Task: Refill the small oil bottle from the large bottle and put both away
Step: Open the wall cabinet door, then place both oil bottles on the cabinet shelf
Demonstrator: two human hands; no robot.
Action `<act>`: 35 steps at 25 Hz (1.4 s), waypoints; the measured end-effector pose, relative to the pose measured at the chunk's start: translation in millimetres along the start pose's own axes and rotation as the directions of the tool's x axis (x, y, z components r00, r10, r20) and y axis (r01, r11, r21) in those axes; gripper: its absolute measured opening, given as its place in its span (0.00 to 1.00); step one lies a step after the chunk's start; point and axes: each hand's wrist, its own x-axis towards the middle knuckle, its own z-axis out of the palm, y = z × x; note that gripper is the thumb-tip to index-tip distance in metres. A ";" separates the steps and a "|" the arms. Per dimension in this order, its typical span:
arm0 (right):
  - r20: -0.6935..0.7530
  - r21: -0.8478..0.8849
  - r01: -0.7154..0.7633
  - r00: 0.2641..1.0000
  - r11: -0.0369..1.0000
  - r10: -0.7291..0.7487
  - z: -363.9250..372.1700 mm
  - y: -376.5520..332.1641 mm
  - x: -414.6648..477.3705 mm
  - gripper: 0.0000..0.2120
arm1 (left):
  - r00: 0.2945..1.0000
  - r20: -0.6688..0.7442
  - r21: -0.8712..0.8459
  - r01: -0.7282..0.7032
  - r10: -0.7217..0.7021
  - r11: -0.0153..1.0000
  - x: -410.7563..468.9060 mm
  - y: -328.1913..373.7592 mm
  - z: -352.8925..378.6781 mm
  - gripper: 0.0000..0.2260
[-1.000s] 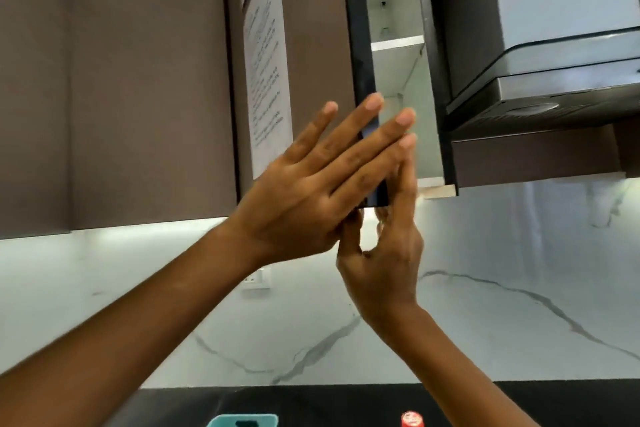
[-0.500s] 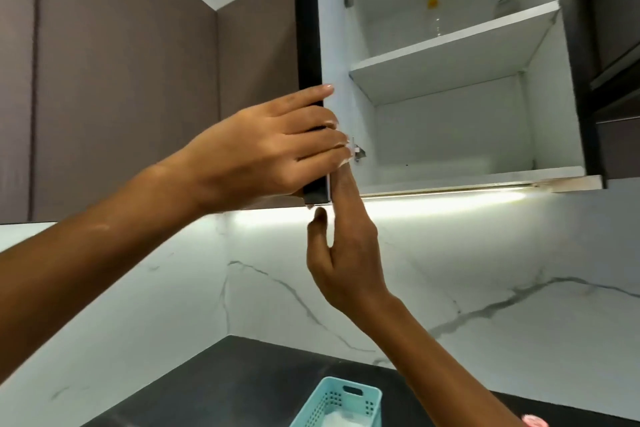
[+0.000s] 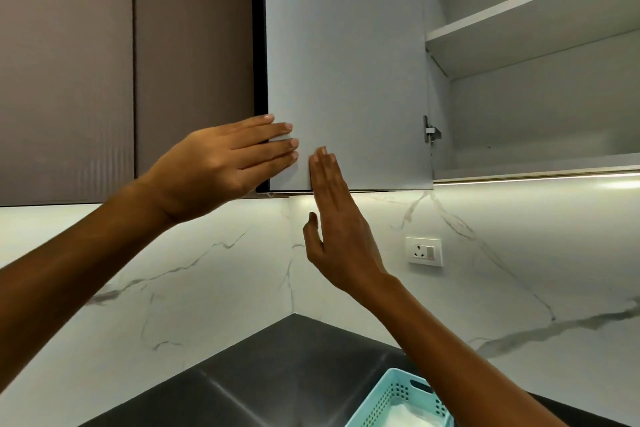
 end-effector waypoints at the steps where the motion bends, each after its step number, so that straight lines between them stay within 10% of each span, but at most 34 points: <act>1: 0.005 -0.005 0.010 1.000 1.000 -0.010 7.2 0.9 -0.2 0.37 | 1.000 0.005 -0.004 0.001 -0.001 1.000 -7.0 -2.0 4.4 0.17; 17: 0.022 -0.019 0.062 0.998 0.998 -0.062 54.5 8.2 -6.5 0.44 | 0.981 0.032 -0.110 0.194 -0.192 0.975 -32.1 35.4 21.4 0.23; 23: 0.034 -0.023 -0.056 0.998 0.998 0.057 -0.9 25.5 -57.0 0.31 | 0.892 -0.129 -0.378 0.359 -0.433 0.853 1.8 123.8 39.6 0.14; 30: 0.182 -0.423 -0.233 0.925 0.875 0.334 -132.0 73.1 -177.9 0.33 | 0.779 0.167 -0.813 0.456 -0.604 0.362 60.3 296.5 70.8 0.15; 35: 0.162 -0.783 -0.265 0.786 0.562 0.596 -220.9 106.6 -281.0 0.35 | 0.652 0.661 -0.740 0.649 -0.371 -0.179 89.9 439.8 76.5 0.24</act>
